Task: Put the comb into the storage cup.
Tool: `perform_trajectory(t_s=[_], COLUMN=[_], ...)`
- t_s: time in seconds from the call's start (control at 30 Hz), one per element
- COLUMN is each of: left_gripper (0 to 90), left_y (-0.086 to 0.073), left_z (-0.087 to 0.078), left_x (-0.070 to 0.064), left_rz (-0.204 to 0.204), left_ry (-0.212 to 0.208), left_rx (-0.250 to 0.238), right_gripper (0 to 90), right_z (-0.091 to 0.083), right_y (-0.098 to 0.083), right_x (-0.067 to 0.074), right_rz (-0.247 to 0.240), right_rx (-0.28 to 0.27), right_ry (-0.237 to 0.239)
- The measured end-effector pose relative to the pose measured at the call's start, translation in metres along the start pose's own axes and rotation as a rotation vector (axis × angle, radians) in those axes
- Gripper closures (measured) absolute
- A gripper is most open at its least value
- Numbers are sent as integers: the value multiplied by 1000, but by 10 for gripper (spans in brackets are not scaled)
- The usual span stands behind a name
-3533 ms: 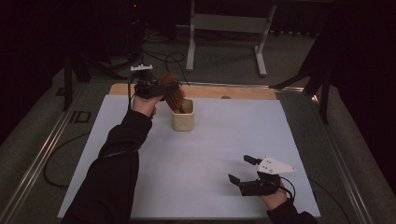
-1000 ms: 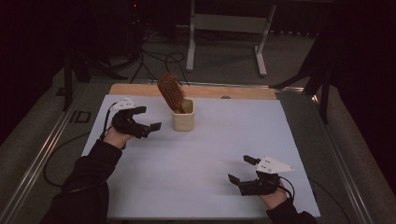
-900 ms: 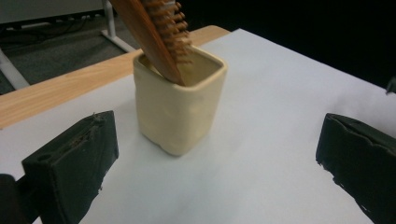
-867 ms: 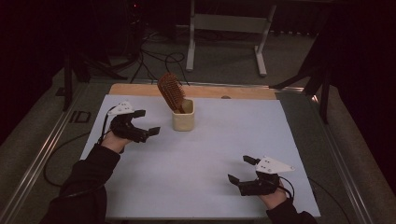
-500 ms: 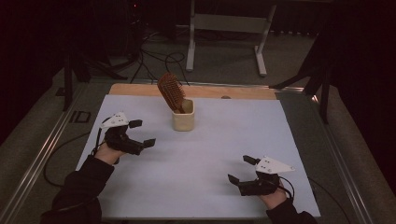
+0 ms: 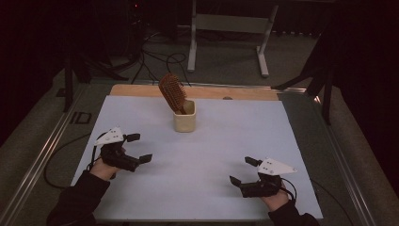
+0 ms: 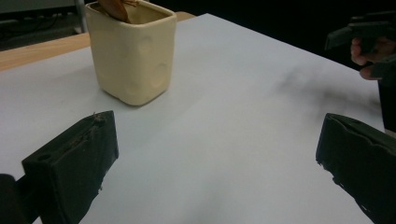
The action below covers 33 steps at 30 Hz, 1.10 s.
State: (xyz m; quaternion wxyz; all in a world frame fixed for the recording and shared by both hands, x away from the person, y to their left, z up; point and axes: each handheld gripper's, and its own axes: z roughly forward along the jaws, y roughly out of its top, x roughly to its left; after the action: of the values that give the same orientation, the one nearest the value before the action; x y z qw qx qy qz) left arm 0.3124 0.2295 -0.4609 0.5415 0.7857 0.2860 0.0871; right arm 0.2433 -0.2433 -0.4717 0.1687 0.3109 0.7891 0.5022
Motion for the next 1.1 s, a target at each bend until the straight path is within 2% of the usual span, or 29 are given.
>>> perform_trajectory(t_s=[0.2, 0.43, 0.7, 0.93, 1.1], left_gripper=[0, 1, 1, 1, 2], left_y=[-15, -35, -51, -65, -71], left_z=[-9, -14, -22, -33, -43], left_x=[-4, -11, -15, -16, -15], left_rz=[-2, -4, 3, -11, -26], left_ry=[6, 13, 17, 45, 70], left_rx=[-2, 34, 29, 39, 21], right_gripper=[101, 101, 101, 101, 101], right_z=[0, 2, 2, 3, 3], right_y=[0, 0, -1, -1, -1], right_x=[0, 1, 0, 1, 1], right_rz=[1, -1, -4, -12, -9], right_rx=[-1, 7, 9, 10, 12], right_ry=[1, 3, 5, 4, 2])
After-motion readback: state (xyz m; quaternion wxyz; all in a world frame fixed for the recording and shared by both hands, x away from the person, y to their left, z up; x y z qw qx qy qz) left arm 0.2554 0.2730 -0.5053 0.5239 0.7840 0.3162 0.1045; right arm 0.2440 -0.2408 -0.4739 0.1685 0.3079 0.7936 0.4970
